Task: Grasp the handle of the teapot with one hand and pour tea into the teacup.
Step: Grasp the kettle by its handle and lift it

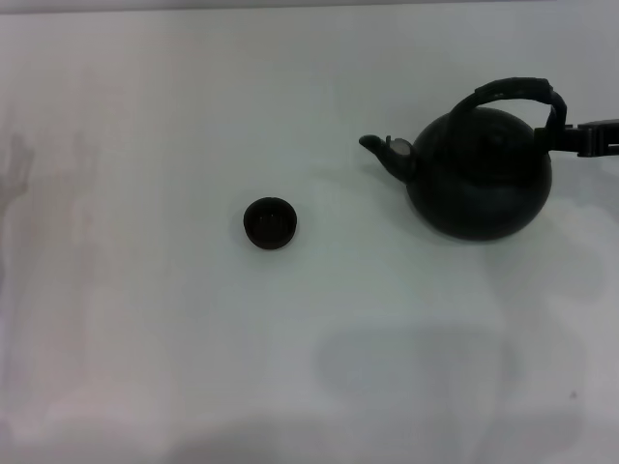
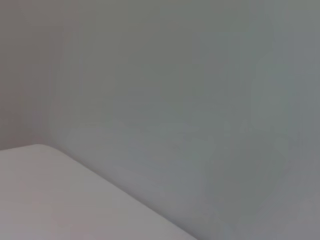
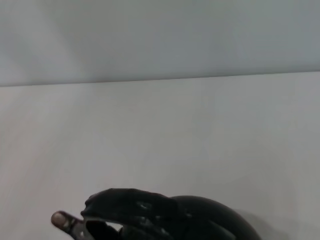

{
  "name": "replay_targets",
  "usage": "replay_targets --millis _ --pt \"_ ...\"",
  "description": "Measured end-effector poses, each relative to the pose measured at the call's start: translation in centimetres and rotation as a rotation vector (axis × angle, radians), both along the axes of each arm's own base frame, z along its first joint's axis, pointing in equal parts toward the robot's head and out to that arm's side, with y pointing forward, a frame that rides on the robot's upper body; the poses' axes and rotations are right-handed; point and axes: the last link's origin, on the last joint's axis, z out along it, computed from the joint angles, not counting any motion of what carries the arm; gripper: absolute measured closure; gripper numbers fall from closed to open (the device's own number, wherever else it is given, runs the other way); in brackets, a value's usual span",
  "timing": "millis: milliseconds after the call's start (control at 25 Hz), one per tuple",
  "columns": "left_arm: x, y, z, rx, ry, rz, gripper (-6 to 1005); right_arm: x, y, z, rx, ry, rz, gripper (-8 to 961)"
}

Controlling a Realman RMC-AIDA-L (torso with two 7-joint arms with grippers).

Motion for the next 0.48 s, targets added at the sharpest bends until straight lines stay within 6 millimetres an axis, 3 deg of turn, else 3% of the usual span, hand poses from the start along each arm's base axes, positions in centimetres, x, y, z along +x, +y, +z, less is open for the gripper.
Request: replay_targets --millis 200,480 --pt "-0.11 -0.15 0.02 0.0 0.001 0.003 148 -0.19 0.12 0.04 0.008 0.018 0.002 679" --pt "-0.14 -0.2 0.02 -0.001 0.004 0.002 148 -0.3 0.09 -0.03 0.006 0.027 0.002 724"
